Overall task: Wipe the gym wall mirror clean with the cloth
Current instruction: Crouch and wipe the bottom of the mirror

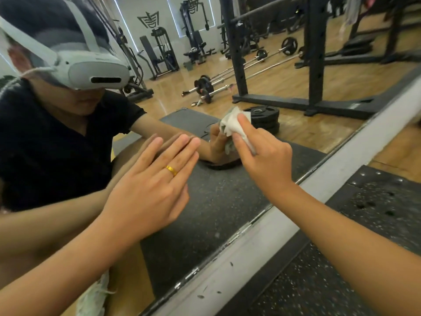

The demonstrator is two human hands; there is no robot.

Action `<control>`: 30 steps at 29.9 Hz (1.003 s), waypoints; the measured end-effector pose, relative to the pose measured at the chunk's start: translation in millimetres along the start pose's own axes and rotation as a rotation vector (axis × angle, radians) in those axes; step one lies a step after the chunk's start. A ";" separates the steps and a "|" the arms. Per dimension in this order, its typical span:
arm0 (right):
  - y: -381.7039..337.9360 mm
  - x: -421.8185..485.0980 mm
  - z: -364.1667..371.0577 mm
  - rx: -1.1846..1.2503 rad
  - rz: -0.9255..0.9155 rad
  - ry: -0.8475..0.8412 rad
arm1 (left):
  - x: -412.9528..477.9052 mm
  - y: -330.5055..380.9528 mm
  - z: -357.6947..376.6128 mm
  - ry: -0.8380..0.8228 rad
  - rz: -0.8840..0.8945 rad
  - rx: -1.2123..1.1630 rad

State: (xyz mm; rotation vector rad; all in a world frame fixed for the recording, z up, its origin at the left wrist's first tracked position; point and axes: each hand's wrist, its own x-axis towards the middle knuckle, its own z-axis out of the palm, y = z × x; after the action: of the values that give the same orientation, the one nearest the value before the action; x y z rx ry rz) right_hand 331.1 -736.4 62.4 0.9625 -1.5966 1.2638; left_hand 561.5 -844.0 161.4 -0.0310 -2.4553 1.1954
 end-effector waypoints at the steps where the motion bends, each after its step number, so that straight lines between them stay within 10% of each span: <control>1: 3.3 0.5 2.1 0.000 -0.014 -0.005 | -0.4 -0.1 -0.4 0.008 -0.002 -0.009; 9: 31.4 -12.1 2.1 0.048 0.592 0.075 | 19.0 18.0 -8.3 0.076 -0.033 -0.142; 15: 41.3 -14.1 -2.5 -0.046 0.328 0.016 | 81.1 29.0 4.9 0.058 0.037 -0.052; 21: 94.6 -34.4 -16.5 -0.070 0.701 -0.112 | 78.9 30.5 20.8 0.035 0.057 0.067; 30: 51.2 26.5 2.6 0.086 0.392 0.156 | 82.9 34.4 22.2 0.012 0.052 0.114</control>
State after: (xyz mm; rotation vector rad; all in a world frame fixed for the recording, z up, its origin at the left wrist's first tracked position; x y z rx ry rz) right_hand 274.3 -730.8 70.8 0.5988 -1.6677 1.6432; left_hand 472.0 -822.7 152.0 -0.0703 -2.3850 1.3520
